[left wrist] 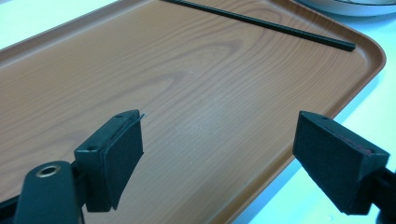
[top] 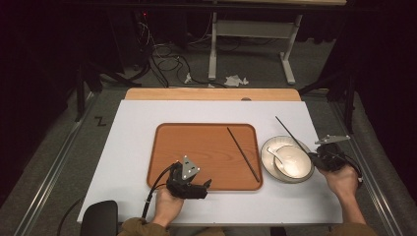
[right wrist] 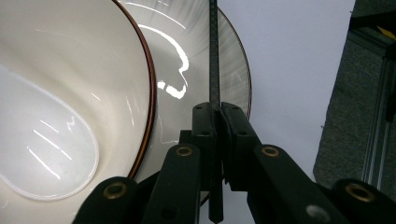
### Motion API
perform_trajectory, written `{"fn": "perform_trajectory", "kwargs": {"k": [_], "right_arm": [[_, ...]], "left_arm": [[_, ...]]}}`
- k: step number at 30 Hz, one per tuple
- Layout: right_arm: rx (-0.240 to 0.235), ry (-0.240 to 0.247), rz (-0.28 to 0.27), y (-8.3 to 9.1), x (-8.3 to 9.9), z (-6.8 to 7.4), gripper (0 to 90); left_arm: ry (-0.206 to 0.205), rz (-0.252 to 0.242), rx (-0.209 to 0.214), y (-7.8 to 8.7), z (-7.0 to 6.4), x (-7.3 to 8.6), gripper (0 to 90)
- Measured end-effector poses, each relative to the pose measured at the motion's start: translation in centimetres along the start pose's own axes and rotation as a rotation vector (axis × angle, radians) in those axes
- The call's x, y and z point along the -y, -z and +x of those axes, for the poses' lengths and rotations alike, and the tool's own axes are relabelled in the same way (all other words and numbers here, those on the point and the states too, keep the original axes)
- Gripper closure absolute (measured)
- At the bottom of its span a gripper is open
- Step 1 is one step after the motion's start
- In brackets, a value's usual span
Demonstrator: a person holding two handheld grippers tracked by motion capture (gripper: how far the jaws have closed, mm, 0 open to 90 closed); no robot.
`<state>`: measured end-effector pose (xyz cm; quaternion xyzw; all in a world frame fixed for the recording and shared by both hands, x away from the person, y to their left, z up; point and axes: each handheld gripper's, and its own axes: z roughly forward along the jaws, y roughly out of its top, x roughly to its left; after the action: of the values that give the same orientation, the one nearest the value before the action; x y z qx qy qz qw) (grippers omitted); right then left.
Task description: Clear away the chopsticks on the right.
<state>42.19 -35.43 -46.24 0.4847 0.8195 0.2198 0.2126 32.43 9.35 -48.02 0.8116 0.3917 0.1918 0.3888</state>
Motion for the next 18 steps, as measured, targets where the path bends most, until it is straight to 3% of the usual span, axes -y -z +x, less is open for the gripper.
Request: {"fn": "perform_trajectory", "kwargs": {"k": [8,12,18], "right_arm": [[-0.005,-0.029,-0.083,1.1,-0.1,-0.2,86.0],[-0.011,-0.038,-0.147,2.4,-0.5,0.0,86.2],[-0.007,-0.008,-0.181,3.6,-1.2,0.9,86.2]], "left_arm": [[0.0,0.001,-0.004,0.0,0.1,0.0,16.4],[-0.001,0.001,-0.001,0.0,0.0,0.0,16.4],[0.003,-0.004,-0.001,0.1,0.1,0.0,16.4]]}}
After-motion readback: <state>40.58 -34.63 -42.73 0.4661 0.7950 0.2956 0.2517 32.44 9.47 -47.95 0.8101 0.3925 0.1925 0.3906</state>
